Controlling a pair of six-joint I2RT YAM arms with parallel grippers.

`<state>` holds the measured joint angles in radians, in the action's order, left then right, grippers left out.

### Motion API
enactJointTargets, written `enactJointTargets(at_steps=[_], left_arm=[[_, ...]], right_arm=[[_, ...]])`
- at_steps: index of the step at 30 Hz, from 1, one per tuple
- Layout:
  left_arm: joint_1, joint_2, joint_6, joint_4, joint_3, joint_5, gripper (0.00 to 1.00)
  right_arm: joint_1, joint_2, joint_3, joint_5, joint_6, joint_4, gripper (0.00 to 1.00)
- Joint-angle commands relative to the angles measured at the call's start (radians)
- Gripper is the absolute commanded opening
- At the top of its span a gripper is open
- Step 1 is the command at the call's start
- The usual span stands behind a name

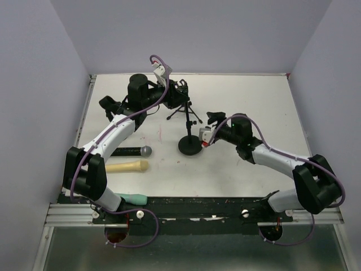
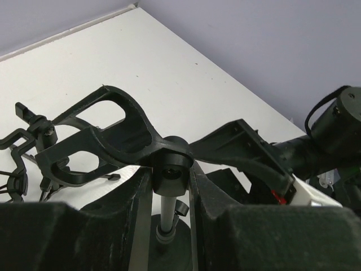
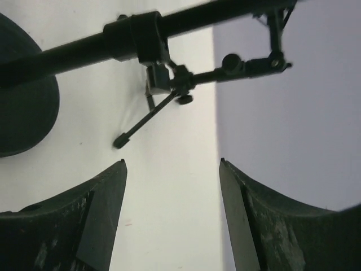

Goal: Remove the microphone from the stand

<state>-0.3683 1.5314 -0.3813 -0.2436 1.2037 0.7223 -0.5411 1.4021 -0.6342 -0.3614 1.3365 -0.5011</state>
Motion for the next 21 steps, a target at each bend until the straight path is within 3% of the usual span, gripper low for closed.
enactJointTargets(at_steps=[1,4,7,11,13,18,21], left_arm=[[0.002,-0.027,-0.018,-0.085,0.023,0.031,0.00],[-0.001,-0.039,-0.028,-0.109,-0.003,0.002,0.00],[-0.004,-0.050,-0.039,-0.117,-0.029,-0.027,0.00],[-0.014,-0.066,-0.028,-0.108,-0.049,-0.030,0.00],[-0.020,-0.077,-0.022,-0.106,-0.062,-0.040,0.00],[-0.037,-0.100,0.001,-0.094,-0.079,-0.047,0.00],[-0.041,-0.111,0.010,-0.089,-0.090,-0.044,0.00]], right_arm=[[0.065,0.036,-0.228,0.023,-0.520,0.469,0.72],[0.202,0.164,-0.474,-0.253,-1.033,0.691,0.70],[0.242,0.187,-0.470,-0.369,-1.406,0.548,0.75],[0.242,0.270,-0.495,-0.554,-1.690,0.457,0.72],[0.242,0.310,-0.487,-0.625,-1.818,0.394,0.70],[0.248,0.426,-0.581,-0.764,-1.876,0.444,0.68],[0.250,0.480,-0.619,-0.833,-1.919,0.438,0.60]])
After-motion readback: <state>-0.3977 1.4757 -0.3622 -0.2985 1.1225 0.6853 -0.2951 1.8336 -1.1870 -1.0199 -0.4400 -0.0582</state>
